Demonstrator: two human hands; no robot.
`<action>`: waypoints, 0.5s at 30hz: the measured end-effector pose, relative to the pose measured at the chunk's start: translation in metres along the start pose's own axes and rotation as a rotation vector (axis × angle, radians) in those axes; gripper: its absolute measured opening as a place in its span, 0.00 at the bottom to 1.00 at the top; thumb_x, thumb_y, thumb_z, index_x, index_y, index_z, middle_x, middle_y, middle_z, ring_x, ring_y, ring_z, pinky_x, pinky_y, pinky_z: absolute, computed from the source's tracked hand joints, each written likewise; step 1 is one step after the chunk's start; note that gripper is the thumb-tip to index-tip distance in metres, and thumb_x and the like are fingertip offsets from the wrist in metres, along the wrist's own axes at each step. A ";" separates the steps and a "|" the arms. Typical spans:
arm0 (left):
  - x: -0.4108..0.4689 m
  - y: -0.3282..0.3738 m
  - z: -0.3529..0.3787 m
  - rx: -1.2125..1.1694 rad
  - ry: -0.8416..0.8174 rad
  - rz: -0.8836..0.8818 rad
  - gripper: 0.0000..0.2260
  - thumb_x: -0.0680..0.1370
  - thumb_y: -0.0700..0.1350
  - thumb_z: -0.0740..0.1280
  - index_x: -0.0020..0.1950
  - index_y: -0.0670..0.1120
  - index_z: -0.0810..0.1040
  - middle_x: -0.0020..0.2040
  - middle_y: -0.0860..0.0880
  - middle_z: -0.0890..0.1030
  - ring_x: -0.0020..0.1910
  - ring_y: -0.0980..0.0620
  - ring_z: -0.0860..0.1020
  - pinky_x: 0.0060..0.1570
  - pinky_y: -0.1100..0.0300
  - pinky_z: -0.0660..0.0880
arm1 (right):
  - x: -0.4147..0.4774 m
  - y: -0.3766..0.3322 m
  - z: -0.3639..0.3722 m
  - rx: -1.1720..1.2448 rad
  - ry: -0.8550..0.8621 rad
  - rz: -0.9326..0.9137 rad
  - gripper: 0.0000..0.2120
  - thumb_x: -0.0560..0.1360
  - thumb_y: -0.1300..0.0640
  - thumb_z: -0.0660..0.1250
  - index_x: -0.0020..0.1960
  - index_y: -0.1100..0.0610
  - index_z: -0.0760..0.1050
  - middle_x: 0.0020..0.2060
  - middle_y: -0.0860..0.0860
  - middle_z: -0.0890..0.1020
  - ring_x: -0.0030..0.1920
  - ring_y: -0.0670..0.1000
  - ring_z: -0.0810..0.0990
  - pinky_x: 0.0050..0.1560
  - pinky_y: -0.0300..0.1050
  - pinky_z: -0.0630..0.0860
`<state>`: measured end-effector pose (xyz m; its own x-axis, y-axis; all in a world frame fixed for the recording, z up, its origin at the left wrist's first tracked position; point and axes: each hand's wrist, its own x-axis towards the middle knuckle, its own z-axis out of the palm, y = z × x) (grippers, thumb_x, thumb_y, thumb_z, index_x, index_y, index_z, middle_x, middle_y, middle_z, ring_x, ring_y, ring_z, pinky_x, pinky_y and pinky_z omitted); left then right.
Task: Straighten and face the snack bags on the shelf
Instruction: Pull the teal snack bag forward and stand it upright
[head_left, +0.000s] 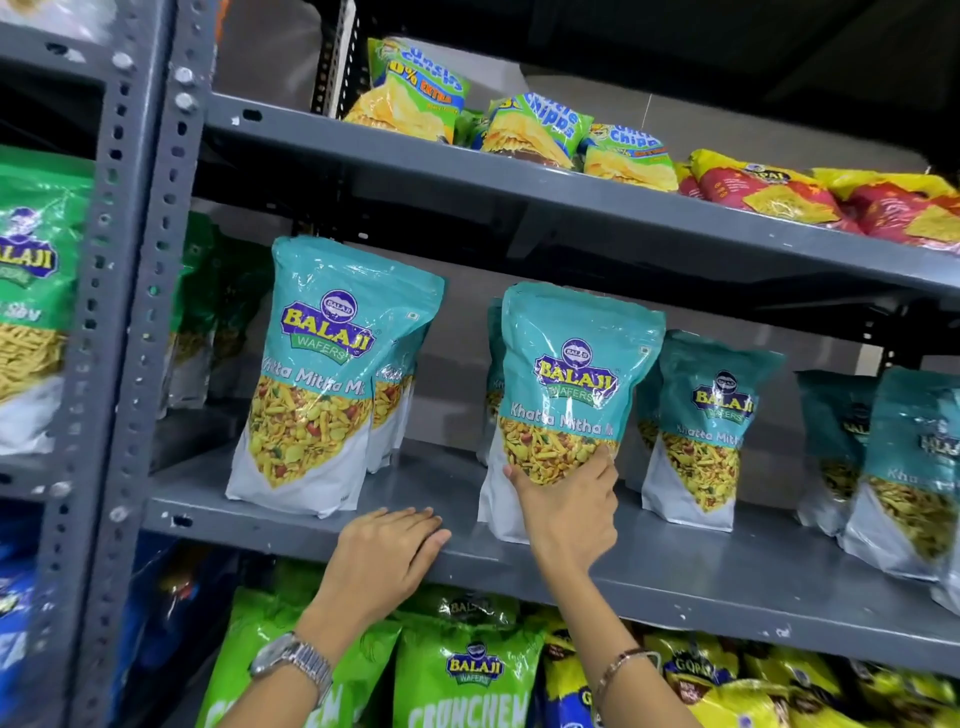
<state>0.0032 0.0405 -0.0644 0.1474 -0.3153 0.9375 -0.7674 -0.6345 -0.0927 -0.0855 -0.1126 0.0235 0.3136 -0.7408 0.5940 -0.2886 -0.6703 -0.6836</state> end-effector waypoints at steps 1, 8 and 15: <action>0.000 0.000 0.000 0.002 -0.003 0.002 0.30 0.83 0.57 0.45 0.45 0.49 0.86 0.45 0.54 0.85 0.45 0.56 0.83 0.45 0.59 0.77 | -0.002 -0.001 -0.001 -0.006 0.004 0.003 0.54 0.60 0.35 0.74 0.74 0.59 0.54 0.70 0.57 0.67 0.68 0.60 0.70 0.53 0.57 0.77; -0.002 -0.001 0.003 -0.006 -0.012 0.001 0.30 0.83 0.58 0.45 0.45 0.50 0.85 0.45 0.54 0.85 0.45 0.55 0.83 0.45 0.58 0.77 | -0.007 -0.002 -0.009 -0.018 0.025 0.021 0.53 0.60 0.34 0.74 0.74 0.58 0.54 0.69 0.56 0.68 0.66 0.59 0.72 0.53 0.55 0.77; -0.001 -0.002 0.001 -0.001 -0.018 0.010 0.30 0.83 0.58 0.45 0.46 0.49 0.85 0.46 0.53 0.85 0.46 0.55 0.83 0.45 0.57 0.77 | -0.012 0.001 -0.016 -0.019 0.030 -0.004 0.53 0.61 0.34 0.74 0.74 0.57 0.54 0.68 0.55 0.69 0.65 0.59 0.72 0.52 0.55 0.77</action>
<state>0.0051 0.0413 -0.0660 0.1513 -0.3346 0.9301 -0.7694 -0.6307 -0.1017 -0.1038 -0.1051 0.0223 0.2876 -0.7392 0.6090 -0.3049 -0.6734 -0.6734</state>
